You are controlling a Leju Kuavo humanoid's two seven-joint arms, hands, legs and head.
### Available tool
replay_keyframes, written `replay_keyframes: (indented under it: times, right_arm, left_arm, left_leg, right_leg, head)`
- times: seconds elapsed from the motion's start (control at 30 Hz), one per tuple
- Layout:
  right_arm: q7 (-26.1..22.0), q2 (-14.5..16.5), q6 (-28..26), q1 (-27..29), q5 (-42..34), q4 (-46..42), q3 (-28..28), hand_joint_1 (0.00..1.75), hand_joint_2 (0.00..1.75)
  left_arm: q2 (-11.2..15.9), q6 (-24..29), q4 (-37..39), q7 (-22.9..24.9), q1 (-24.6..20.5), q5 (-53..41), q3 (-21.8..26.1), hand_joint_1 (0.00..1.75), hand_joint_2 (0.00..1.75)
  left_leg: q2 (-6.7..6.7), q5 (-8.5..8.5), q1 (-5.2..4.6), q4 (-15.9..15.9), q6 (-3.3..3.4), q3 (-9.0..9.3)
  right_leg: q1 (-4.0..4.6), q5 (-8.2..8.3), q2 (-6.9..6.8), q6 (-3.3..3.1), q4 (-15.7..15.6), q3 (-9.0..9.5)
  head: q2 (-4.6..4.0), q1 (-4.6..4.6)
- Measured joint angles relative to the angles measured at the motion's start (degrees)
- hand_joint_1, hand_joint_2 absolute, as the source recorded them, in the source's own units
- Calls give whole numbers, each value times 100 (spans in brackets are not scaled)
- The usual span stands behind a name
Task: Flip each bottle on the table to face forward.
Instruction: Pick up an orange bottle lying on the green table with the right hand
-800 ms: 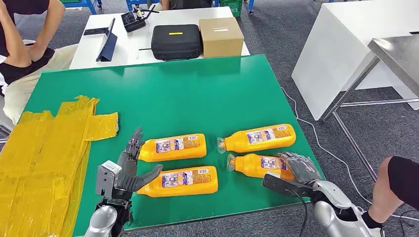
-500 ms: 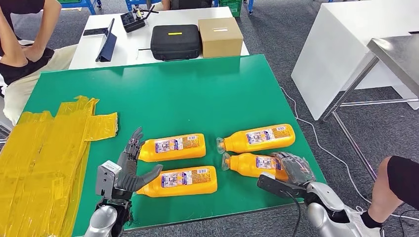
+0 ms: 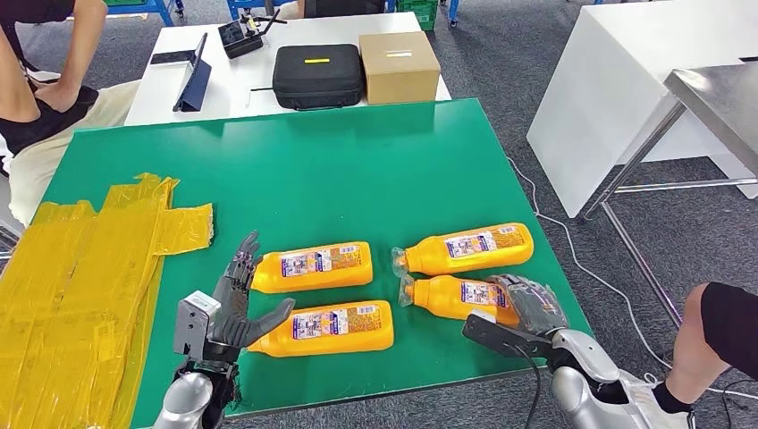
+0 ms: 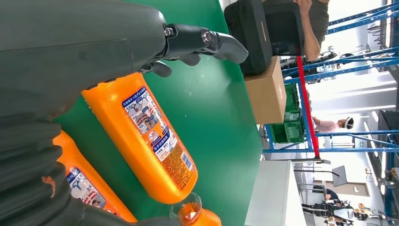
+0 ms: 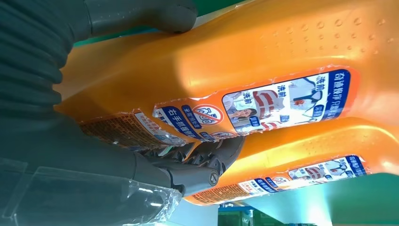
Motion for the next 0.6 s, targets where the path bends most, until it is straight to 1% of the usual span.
replay_keyframes:
  times: [0.1,0.23,0.37,0.6]
  right_arm:
    - [-28,55,-87,3,-11,-1,-16,175,175]
    - [-41,211,-276,18,-84,-44,-72,175,175]
    - [-77,455,-430,129,-190,-204,-159,175,175]
    - [-371,909,-868,289,-684,-646,-372,175,175]
  left_arm:
    - [-1,0,1,0,-2,-8,0,0,175]
    - [-5,17,1,8,-6,-39,0,0,175]
    - [-25,34,1,56,-2,-108,2,0,175]
    - [-101,2,5,145,12,-271,4,0,175]
  left_leg:
    - [0,0,0,0,0,0]
    - [1,0,0,0,0,0]
    - [-2,2,1,0,-1,-9]
    - [-5,3,5,0,-2,-20]
  right_leg:
    - [0,0,0,0,0,-1]
    - [0,0,-1,0,0,-1]
    - [0,0,-2,0,2,-7]
    - [-1,0,-4,0,3,-24]
  head:
    - [-1,0]
    - [-1,-1]
    - [0,0]
    - [-1,-1]
